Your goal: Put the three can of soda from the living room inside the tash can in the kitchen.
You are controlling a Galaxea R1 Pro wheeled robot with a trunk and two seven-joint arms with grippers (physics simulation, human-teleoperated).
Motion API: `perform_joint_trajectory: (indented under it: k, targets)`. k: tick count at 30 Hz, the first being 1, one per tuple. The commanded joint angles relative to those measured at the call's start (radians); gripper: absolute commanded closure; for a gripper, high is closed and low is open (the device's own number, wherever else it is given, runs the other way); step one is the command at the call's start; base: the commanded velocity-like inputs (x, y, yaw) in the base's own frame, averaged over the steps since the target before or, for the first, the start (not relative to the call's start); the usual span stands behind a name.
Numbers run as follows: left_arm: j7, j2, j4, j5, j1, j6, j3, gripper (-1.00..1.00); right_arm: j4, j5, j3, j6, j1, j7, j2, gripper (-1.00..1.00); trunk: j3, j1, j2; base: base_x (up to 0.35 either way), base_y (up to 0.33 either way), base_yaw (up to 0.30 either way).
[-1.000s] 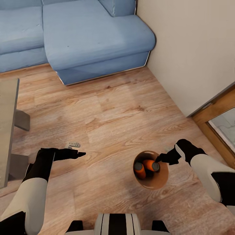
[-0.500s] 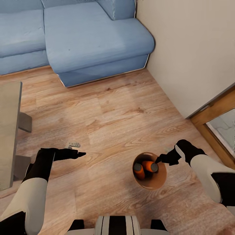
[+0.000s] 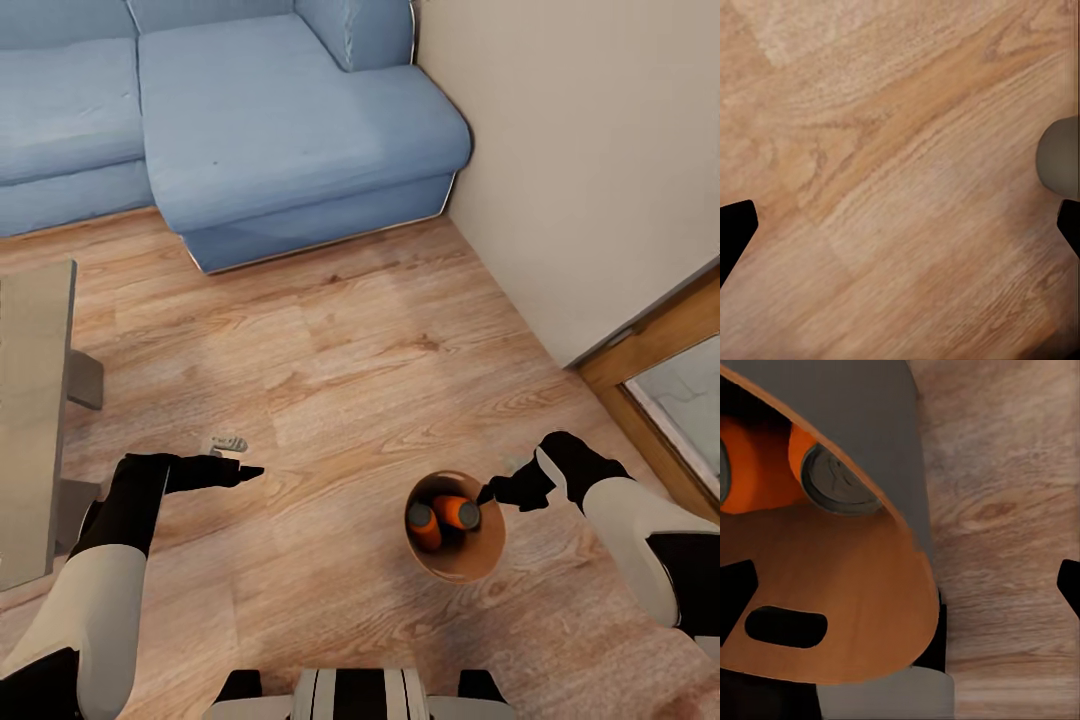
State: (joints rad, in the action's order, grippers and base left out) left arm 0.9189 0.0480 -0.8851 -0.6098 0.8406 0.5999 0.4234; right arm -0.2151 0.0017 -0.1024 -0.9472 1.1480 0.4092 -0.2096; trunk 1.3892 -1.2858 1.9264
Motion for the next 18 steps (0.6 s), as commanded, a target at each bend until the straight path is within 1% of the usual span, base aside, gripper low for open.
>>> perform_joint_trajectory:
  k: [1, 3, 10, 14, 18]
  targets:
    - [-0.001, -0.002, 0.000, 0.000, 0.000, 0.000, 0.000, -1.00, -0.006, 0.000, 0.001, 0.000, -0.012, 0.000, 0.000, -1.00, -0.003, 0.004, -0.007, 0.000, 0.000, 0.000]
    - [-0.001, -0.004, 0.000, -0.001, 0.000, 0.000, 0.000, -1.00, -0.024, 0.000, 0.000, 0.000, -0.022, 0.001, 0.000, -1.00, -0.010, 0.012, -0.021, 0.000, 0.000, 0.000]
    - [-0.001, -0.006, 0.000, -0.001, 0.000, -0.001, 0.000, -1.00, -0.174, 0.000, 0.001, -0.015, -0.115, 0.001, 0.001, -1.00, -0.031, 0.038, -0.070, 0.000, 0.000, 0.000]
    - [-0.002, -0.009, 0.000, -0.001, 0.000, 0.000, 0.000, -1.00, -0.213, 0.000, 0.000, -0.019, -0.140, 0.001, 0.001, -1.00, -0.044, 0.054, -0.098, 0.000, 0.000, 0.000]
    - [-0.002, -0.013, 0.000, -0.001, 0.000, 0.000, 0.000, -1.00, -0.222, 0.000, 0.000, -0.020, -0.152, 0.001, 0.001, -1.00, -0.057, 0.069, -0.126, 0.000, 0.000, 0.000]
